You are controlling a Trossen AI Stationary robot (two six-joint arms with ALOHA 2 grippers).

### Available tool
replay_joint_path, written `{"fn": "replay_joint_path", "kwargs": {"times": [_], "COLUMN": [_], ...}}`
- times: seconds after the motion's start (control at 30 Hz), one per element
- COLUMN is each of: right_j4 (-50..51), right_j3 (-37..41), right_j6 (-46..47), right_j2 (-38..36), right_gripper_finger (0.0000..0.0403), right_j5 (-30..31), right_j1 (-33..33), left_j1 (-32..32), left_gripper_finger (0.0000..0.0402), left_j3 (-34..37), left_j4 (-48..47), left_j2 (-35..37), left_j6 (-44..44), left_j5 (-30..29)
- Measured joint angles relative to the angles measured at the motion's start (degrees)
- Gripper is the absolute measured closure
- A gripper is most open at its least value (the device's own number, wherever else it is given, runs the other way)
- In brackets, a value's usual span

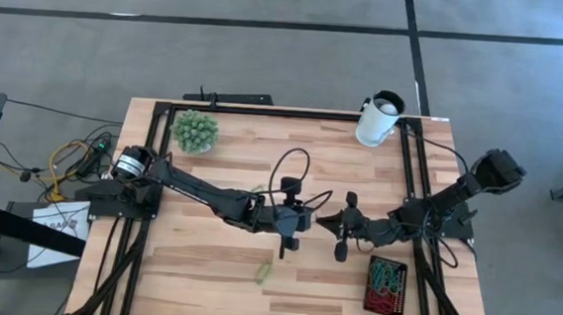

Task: Pick and place items into bin
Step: Put the blue rubberband into the black basket

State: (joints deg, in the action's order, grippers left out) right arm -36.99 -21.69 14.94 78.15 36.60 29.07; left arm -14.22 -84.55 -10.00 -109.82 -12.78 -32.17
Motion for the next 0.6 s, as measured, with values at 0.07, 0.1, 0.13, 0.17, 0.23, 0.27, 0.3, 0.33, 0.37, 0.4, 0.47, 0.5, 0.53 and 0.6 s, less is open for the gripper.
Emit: {"fn": "replay_joint_path", "kwargs": {"times": [0.07, 0.1, 0.13, 0.17, 0.23, 0.27, 0.3, 0.33, 0.37, 0.4, 0.47, 0.5, 0.53, 0.6], "right_j4": [0.0, 0.0, 0.1, 0.1, 0.2, 0.2, 0.2, 0.2, 0.2, 0.2, 0.2, 0.2, 0.2, 0.3], "right_j3": [0.0, 0.0, 0.0, 0.0, 0.0, 0.0, 0.0, 0.0, 0.0, 0.0, 0.0, 0.0, 0.0, 0.0], "right_j6": [0.0, 0.0, 0.0, 0.0, 0.0, 0.0, 0.0, 0.0, 0.0, 0.0, 0.0, 0.0, 0.0, 0.1], "right_j2": [0.0, 0.0, 0.0, 0.0, 0.0, 0.0, 0.0, 0.0, 0.0, 0.0, 0.0, 0.0, 0.0, -0.2], "right_gripper_finger": [0.0401, 0.0401, 0.0401, 0.0402, 0.0402, 0.0402, 0.0402, 0.0402, 0.0402, 0.0402, 0.0402, 0.0402, 0.0402, 0.0402], "right_j5": [1.2, 2.1, 3.0, 3.8, 4.3, 4.3, 4.4, 4.4, 4.5, 4.5, 4.5, 4.5, 4.5, 4.5], "right_j1": [1.0, 1.4, 1.7, 2.0, 2.1, 1.9, 1.9, 1.9, 1.9, 1.9, 1.9, 1.9, 2.0, 2.5], "left_j1": [0.0, 0.0, 0.0, 0.0, 0.0, 0.0, 0.0, 0.0, 0.0, 0.0, -0.1, -0.1, -0.1, -0.1], "left_gripper_finger": [0.0401, 0.0401, 0.0401, 0.0401, 0.0400, 0.0398, 0.0394, 0.0388, 0.0381, 0.0374, 0.0356, 0.0346, 0.0336, 0.0318], "left_j3": [0.0, 0.0, 0.0, 0.0, 0.0, 0.0, 0.0, 0.0, 0.0, 0.0, 0.0, 0.0, 0.0, 0.0], "left_j4": [0.0, 0.0, 0.0, 0.0, 0.2, 0.4, 0.5, 0.5, 0.5, 0.5, 0.5, 0.5, 0.5, 0.5], "left_j2": [0.0, 0.0, 0.0, 0.0, 0.0, 0.0, 0.0, 0.0, 0.0, 0.0, 0.0, 0.0, 0.0, 0.0], "left_j6": [0.0, 0.0, 0.0, 0.0, -0.2, -0.3, -0.3, -0.2, -0.2, -0.2, -0.2, -0.2, -0.1, 0.6], "left_j5": [0.2, 0.7, 1.4, 2.3, 4.7, 6.0, 7.5, 9.1, 10.5, 11.6, 12.7, 12.7, 12.6, 11.2]}}
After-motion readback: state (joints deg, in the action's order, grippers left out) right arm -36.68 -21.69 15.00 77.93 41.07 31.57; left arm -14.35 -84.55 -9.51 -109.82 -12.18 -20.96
